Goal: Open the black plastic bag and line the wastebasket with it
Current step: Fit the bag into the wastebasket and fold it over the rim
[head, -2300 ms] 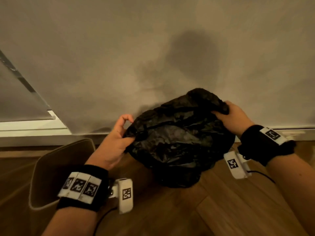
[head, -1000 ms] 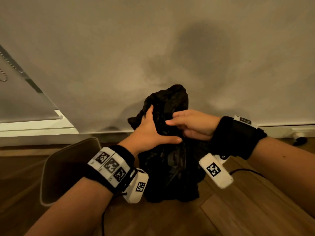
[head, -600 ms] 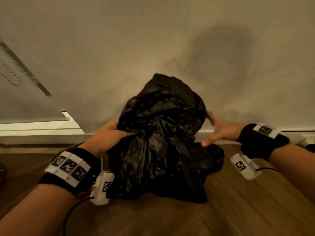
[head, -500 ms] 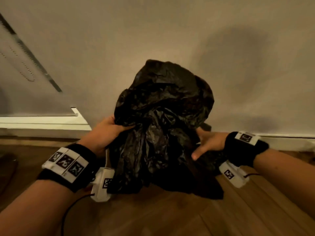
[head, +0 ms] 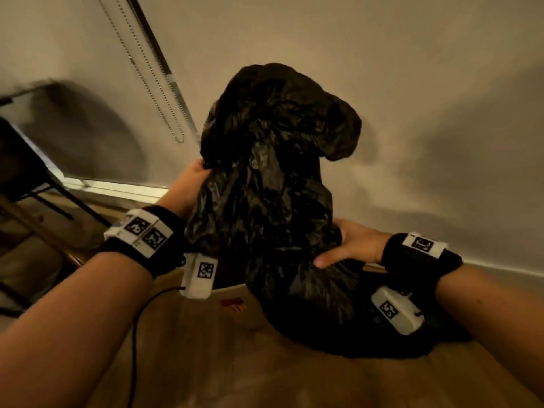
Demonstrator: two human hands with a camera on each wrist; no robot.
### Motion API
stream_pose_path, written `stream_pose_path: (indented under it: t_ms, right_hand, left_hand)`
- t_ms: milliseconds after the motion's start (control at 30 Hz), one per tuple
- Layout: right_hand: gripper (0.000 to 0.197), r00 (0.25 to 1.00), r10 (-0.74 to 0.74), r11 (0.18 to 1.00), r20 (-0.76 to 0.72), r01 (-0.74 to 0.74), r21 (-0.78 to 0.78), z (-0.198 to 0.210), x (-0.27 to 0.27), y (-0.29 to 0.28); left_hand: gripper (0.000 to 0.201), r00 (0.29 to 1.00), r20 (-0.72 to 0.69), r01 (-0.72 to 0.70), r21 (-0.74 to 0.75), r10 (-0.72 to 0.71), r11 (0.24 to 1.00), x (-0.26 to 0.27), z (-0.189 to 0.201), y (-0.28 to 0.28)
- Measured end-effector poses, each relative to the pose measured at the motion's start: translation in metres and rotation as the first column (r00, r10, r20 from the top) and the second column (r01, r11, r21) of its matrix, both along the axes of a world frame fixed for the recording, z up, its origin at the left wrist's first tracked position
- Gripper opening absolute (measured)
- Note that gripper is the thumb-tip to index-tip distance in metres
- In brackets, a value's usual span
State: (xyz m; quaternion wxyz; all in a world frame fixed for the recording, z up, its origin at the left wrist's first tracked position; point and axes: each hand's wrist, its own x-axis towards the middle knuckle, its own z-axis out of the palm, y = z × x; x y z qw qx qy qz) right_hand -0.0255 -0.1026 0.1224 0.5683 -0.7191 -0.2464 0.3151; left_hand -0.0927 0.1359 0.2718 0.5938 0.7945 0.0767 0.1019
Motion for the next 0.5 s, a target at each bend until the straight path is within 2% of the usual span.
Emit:
stream_pose_path:
  t_ms: [33,67,133,200,267,333,400,500]
  right_hand:
    - [0.103,0.997,0.052,0.996,0.052,-0.048,-0.078,0.006,-0.002,0.009]
    - [0.101,0.989,0.112,0.982,0.099,-0.094,-0.165,0.009,-0.003,0.018]
    - [0.07,0.974,0.167,0.941,0.153,-0.112,-0.318,0.018,-0.004,0.036]
    - [0.046,0.957,0.135,0.92,0.259,-0.024,-0.39,0.025,0.0,0.055]
    - [0.041,0.94,0.055,0.925,0.336,0.079,-0.372,0.033,0.008,0.076]
    - [0.039,0.914,-0.066,0.936,0.4,0.196,-0.294,0.042,0.014,0.101]
    - [0.04,0.848,-0.202,0.924,0.49,0.33,-0.191,0.043,0.027,0.128]
    - [0.044,0.736,-0.35,0.878,0.58,0.473,-0.07,0.035,0.051,0.179]
  left_hand:
    - [0.024,1.0,0.005,0.007,0.006,-0.007,1.0,0.002,0.005,0.006]
    - [0.025,1.0,0.013,0.022,0.027,-0.023,0.999,-0.001,0.012,0.009]
    - [0.033,0.999,0.046,0.015,0.133,-0.021,0.991,-0.001,0.024,0.018]
    - [0.028,0.997,0.079,0.003,0.236,-0.022,0.972,0.002,0.033,0.033]
    - [0.022,0.993,0.115,-0.017,0.236,-0.01,0.972,0.005,0.044,0.054]
    - [0.024,0.987,0.159,-0.037,0.182,0.008,0.983,0.007,0.056,0.079]
    - [0.019,0.982,0.189,-0.02,0.149,-0.009,0.989,0.011,0.062,0.104]
    - [0.026,0.976,0.214,0.011,0.091,-0.031,0.996,0.013,0.062,0.143]
